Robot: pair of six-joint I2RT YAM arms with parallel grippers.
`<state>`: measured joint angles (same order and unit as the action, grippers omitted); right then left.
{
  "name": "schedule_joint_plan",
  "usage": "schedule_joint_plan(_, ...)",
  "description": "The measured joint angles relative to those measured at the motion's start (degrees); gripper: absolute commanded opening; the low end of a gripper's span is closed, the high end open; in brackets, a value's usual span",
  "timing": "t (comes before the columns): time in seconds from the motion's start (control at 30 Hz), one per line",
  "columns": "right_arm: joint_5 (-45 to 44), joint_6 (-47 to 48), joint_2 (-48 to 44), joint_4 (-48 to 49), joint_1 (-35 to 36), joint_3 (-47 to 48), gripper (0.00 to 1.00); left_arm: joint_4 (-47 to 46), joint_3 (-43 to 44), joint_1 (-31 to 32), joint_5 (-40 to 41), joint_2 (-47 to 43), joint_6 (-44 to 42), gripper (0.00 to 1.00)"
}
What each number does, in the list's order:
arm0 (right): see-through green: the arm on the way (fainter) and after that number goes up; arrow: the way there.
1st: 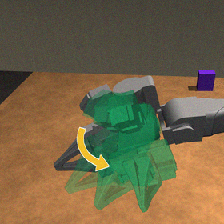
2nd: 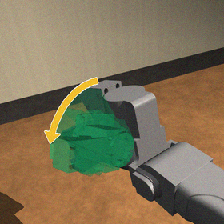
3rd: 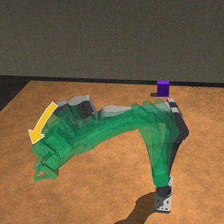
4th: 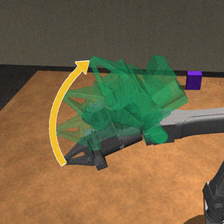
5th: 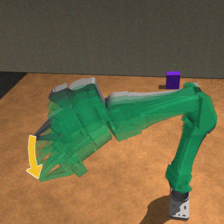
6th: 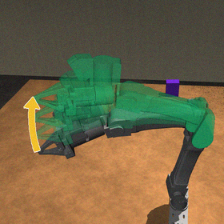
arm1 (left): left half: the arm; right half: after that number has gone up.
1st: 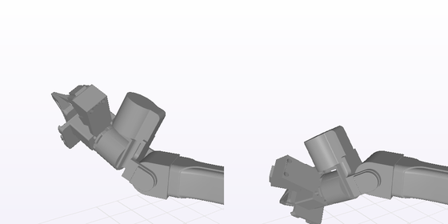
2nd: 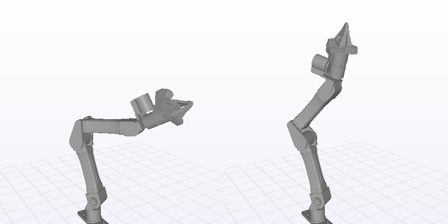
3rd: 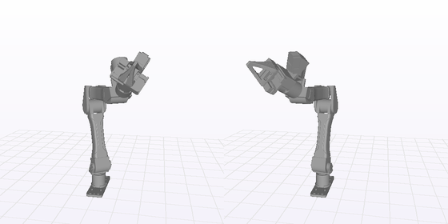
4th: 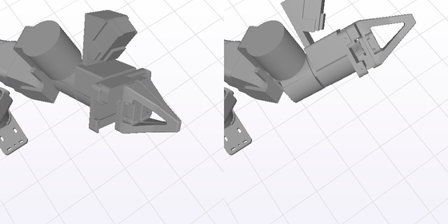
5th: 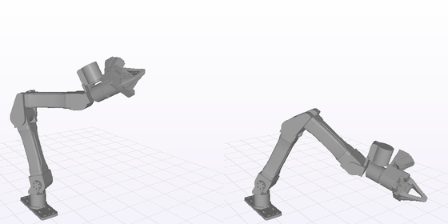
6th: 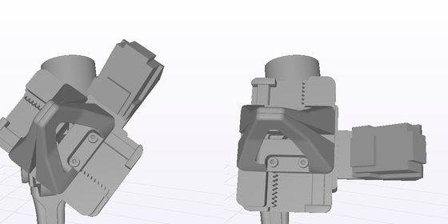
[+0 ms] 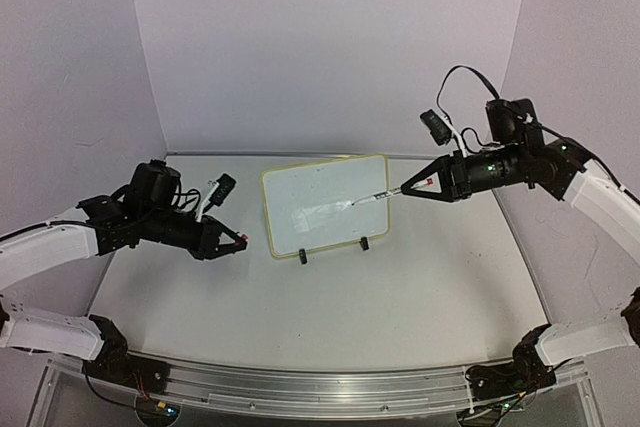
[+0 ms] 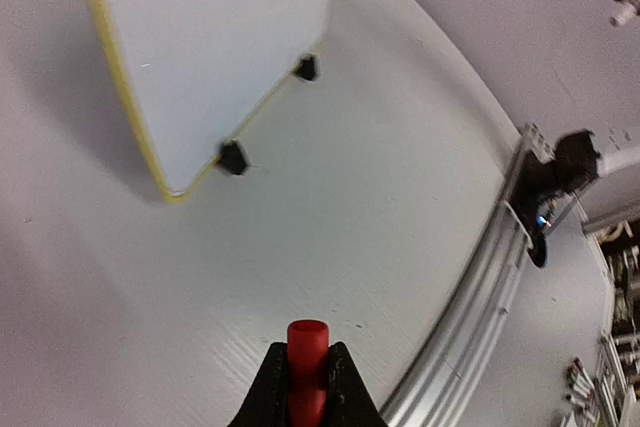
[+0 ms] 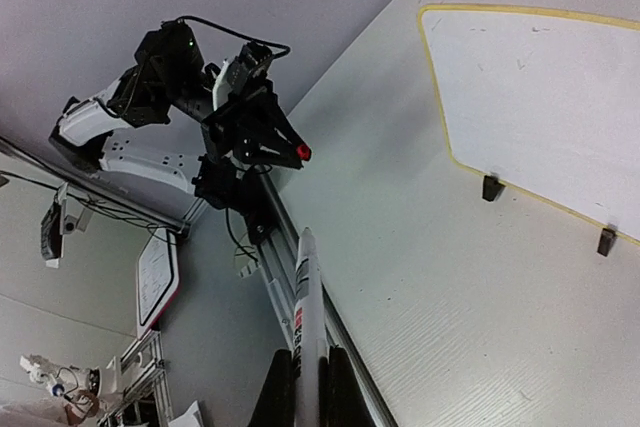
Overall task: Write a sentence on the whiteboard
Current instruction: Place the pen cap at the center of the board.
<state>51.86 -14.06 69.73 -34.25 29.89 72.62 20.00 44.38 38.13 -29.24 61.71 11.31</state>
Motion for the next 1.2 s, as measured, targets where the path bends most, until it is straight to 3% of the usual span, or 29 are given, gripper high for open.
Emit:
schedule_joint_plan(0.17, -12.7, -3.4, -4.8, 0.5, 0.0, -1.5, 0.00, -2.3, -4.3, -11.6, 8.7, 0.4, 7.4, 0.00)
schedule_joint_plan(0.3, -19.1, -6.9, -8.2, 2.7, 0.0, -5.9, 0.00, -4.2, -4.6, -17.5, 14.5, 7.8, 11.9, 0.00)
schedule_joint_plan(0.63, -28.6, -13.2, -9.6, 11.3, 3.6, -14.3, 0.00, -3.7, -2.3, -18.6, 21.9, 26.5, 15.8, 0.01)
schedule_joint_plan(0.77, -31.1, -14.1, -9.3, 14.0, 6.5, -15.6, 0.00, -4.7, -2.1, -18.6, 23.0, 28.7, 15.8, 0.13)
schedule_joint_plan(1.07, -37.0, -13.6, -5.9, 17.0, 12.3, -15.6, 0.00, -7.1, -2.1, -18.6, 23.5, 29.3, 15.5, 0.53)
schedule_joint_plan(1.2, -40.7, -13.0, -5.6, 17.2, 15.0, -15.6, 0.00, -7.0, -2.2, -18.6, 23.6, 28.2, 15.4, 0.64)
